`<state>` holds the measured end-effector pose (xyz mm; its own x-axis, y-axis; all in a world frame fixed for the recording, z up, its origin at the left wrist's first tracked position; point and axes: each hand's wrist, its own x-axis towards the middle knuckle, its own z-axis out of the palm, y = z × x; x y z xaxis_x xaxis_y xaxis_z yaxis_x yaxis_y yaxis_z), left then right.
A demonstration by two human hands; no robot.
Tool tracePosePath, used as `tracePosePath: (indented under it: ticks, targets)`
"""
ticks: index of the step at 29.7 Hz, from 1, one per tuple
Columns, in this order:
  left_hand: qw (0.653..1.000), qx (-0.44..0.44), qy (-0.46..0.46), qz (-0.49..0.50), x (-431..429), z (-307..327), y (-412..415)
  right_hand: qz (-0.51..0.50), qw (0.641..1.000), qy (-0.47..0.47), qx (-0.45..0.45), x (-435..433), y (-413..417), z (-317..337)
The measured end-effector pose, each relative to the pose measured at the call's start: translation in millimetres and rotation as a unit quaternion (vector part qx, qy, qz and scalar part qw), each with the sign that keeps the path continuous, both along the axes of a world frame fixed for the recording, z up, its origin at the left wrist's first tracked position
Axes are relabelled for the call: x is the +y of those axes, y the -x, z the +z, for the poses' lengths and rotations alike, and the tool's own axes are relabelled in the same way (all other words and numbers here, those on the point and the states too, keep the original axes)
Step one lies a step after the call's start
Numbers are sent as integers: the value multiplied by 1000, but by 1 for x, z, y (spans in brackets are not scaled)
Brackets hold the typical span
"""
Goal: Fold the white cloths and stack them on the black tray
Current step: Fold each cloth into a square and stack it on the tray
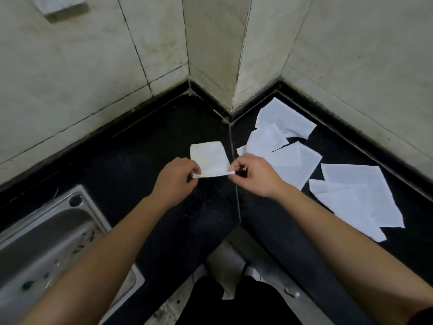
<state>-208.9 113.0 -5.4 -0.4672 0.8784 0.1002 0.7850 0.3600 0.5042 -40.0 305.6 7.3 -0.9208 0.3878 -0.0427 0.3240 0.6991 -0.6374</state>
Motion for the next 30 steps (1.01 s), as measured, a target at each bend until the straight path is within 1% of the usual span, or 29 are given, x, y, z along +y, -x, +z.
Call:
tracePosePath:
  ticks: [4, 6, 8, 10, 12, 15, 18, 20, 22, 24, 26, 30]
  targets:
    - [997, -20, 75, -30, -43, -53, -42, 62, 987, -21, -144, -31, -32, -53]
    - [991, -28, 119, -56, -65, -76, -66, 102, 976, -14, -194, -49, -48, -76]
    - [985, -25, 153, -75, -83, -94, -86, 150, 962, -26, -226, -65, -62, -92]
    - [982, -25, 171, -81, -93, -104, -98, 190, 952, -49, -237, -75, -73, -102]
    - [981, -22, 170, -87, -100, -105, -104, 228, 944, -76, -226, -81, -81, -108]
    - [981, -4, 164, -106, -103, -101, -105, 276, 940, -129, -156, -80, -86, -114]
    - [969, -9, 210, -127, -99, -95, -101, 304, 929, -159, -135, -74, -83, -113]
    - [956, -24, 255, -139, -97, -95, -98, 315, 923, -165, -149, -72, -81, -113]
    - [944, -30, 293, -147, -94, -95, -95, 328, 911, -165, -187, -72, -77, -111]
    - [938, -44, 308, -154, -93, -96, -92, 335, 902, -143, -231, -73, -74, -107]
    - [932, -58, 319, -159, -93, -95, -89, 329, 903, -127, -247, -73, -72, -103]
    - [933, -101, 315, -145, -94, -92, -89, 339, 890, -155, -263, -69, -69, -97]
